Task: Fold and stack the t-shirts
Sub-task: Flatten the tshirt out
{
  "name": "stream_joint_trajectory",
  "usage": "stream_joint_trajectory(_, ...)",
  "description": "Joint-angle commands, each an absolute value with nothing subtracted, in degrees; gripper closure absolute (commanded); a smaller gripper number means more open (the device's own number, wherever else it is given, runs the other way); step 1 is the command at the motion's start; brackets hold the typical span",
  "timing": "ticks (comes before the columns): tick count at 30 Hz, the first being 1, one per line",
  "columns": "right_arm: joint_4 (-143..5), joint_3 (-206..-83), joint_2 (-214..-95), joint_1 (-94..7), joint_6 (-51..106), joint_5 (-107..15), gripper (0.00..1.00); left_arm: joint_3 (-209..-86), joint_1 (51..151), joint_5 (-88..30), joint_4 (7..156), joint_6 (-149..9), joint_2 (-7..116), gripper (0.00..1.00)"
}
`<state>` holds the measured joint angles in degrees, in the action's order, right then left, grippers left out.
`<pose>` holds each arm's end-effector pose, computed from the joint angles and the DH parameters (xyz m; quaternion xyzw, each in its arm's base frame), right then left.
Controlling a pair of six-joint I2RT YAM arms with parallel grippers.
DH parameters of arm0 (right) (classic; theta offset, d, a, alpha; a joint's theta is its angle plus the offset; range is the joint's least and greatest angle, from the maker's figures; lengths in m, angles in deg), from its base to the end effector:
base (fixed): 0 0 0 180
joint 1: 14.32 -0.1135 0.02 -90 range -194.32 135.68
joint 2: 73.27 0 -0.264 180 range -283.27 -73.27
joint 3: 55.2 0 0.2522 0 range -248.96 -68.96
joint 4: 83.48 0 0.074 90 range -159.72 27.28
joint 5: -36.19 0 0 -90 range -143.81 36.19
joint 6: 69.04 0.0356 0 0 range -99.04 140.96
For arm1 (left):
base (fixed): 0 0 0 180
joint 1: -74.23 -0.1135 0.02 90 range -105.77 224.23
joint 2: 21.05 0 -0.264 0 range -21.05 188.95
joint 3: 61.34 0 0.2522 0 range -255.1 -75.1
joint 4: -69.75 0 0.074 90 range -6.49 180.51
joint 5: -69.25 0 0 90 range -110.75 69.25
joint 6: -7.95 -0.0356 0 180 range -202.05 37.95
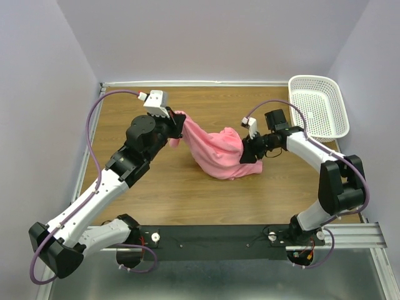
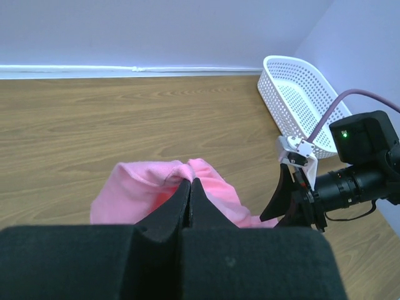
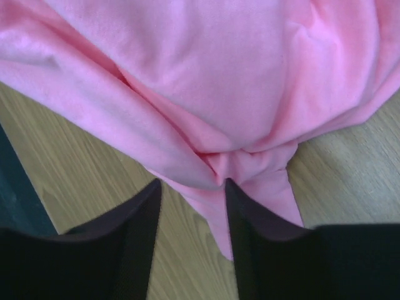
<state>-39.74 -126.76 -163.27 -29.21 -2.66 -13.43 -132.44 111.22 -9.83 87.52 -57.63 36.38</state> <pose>0.2902 0.1010 0.2083 -0.3788 0.8327 0.3169 0.2505 0.1891 -0.1340 0.3878 0.0153 0.7313 -0.2865 0.6187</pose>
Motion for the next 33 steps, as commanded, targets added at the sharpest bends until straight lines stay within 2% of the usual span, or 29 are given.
stream_joint_trajectory(1,-38.08,-128.81,-165.73,-31.54,-3.48,-14.97,0.53,-133.81,111.4,-8.01,88.79,-58.59,35.47,1.0)
stream_joint_trajectory(5,-37.46,-129.87,-168.19,-33.38,-3.83,-14.7,0.66,-133.73,111.32,-7.92,88.79,-58.67,35.03,1.0)
stream_joint_trajectory(7,-37.29,-130.48,-169.51,-34.35,-3.74,-14.96,0.76,-133.64,111.4,-7.92,88.96,-58.76,34.68,1.0)
stream_joint_trajectory(10,-36.58,-131.45,-169.6,-34.71,-3.83,-15.4,1.0,-133.46,111.32,-7.65,89.23,-58.59,34.15,1.0)
stream_joint_trajectory(16,-36.14,-135.57,-160.04,-34.71,-3.75,-20.48,1.0,-135.65,110.97,-3.44,91.68,-60.43,32.48,1.0)
stream_joint_trajectory(21,-32.37,-151.19,-153.53,-34.71,-4.45,-28.05,0.99,-146.8,110.61,0.43,92.31,-64.29,32.21,1.0)
stream_joint_trajectory(24,-31.66,-168.21,-152.38,-34.71,-2.52,-30.34,1.0,-152.7,110.61,-1.23,87.06,-66.84,31.51,1.0)
stream_joint_trajectory(27,-31.66,-179.3,-151.76,-34.71,0.46,-31.05,0.99,-158.05,110.53,-5.52,81.52,-69.04,30.46,1.0)
stream_joint_trajectory(33,-31.49,-187.0,-149.04,-34.71,2.94,-29.21,1.0,-163.43,110.61,-11.6,76.75,-69.4,29.14,1.0)
